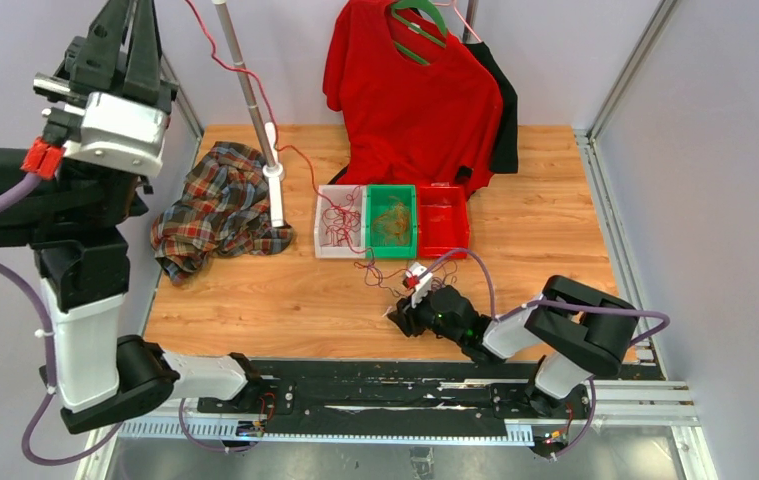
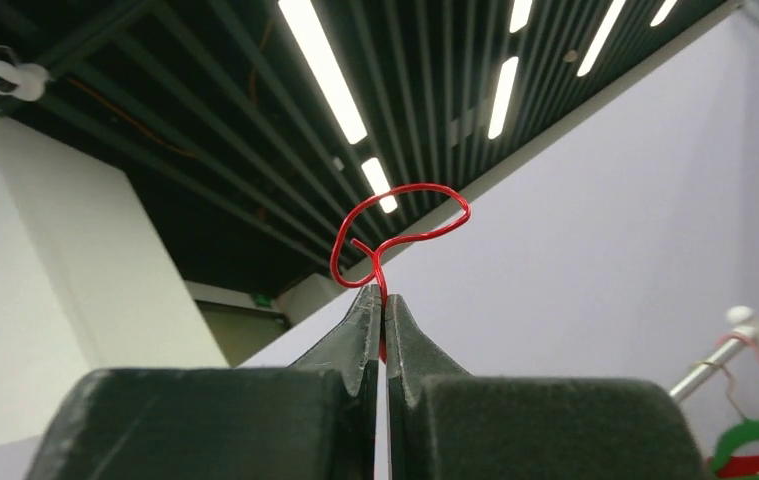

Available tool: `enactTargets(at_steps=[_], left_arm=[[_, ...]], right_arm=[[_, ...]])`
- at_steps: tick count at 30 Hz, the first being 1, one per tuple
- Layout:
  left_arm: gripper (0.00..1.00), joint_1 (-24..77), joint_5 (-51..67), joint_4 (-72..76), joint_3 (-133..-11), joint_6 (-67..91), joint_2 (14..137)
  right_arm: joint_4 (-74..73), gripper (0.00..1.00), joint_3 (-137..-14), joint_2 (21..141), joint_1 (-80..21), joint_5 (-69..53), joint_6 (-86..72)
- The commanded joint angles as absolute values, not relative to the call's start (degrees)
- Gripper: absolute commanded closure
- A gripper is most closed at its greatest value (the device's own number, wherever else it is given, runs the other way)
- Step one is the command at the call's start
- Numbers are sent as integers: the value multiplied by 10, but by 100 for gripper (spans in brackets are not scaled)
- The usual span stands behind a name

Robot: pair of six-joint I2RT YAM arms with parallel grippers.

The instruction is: Untangle the cables

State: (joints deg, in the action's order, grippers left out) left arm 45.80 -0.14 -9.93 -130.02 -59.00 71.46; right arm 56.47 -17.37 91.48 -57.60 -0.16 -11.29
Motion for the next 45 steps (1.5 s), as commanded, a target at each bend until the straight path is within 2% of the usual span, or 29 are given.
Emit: enactTargets(at_steps=[1, 3, 7, 9, 12, 13, 15, 19, 23, 25, 27, 30, 33, 38, 41, 45], left_arm=[[100, 461, -51, 8, -1312, -663, 739], [99, 461, -57, 30, -1313, -669, 749], [99, 461, -52, 62, -1327, -708, 776], [99, 461, -42, 87, -1373, -734, 811], [99, 461, -5, 114, -1468, -793, 876], [99, 461, 12, 126, -1493, -817, 894], [99, 461, 46, 135, -1528, -852, 920], [99, 461, 69, 173, -1516, -886, 922], [99, 428, 62, 190, -1522, -870, 920], [99, 374, 65, 192, -1534, -842, 916], [99, 321, 70, 194, -1535, -819, 904], [99, 269, 71, 177, -1521, -813, 869], [99, 262, 73, 148, -1507, -849, 830], [99, 264, 65, 89, -1518, -919, 781], [99, 351, 45, 36, -1517, -1015, 750], [99, 451, -15, -27, -1442, -1057, 676]], right_arm=[[610, 62, -133, 897, -572, 31, -144], [616, 60, -116, 896, -572, 32, -153], [638, 70, -94, 902, -572, 57, -175], [654, 79, -80, 908, -572, 61, -183], [679, 98, -58, 921, -572, 90, -202], [692, 99, -48, 925, -572, 104, -210], [711, 99, -30, 933, -572, 133, -220], [694, 99, -11, 932, -576, 184, -255], [529, 99, -37, 885, -585, 277, -320], [369, 99, -73, 834, -585, 312, -362], [274, 99, -85, 798, -585, 339, -381], [259, 99, -79, 751, -584, 354, -391], [233, 99, -87, 737, -564, 351, -410], [158, 99, -90, 742, -478, 297, -520], [100, 99, -96, 705, -424, 272, -545], [109, 99, -119, 616, -406, 251, -443]])
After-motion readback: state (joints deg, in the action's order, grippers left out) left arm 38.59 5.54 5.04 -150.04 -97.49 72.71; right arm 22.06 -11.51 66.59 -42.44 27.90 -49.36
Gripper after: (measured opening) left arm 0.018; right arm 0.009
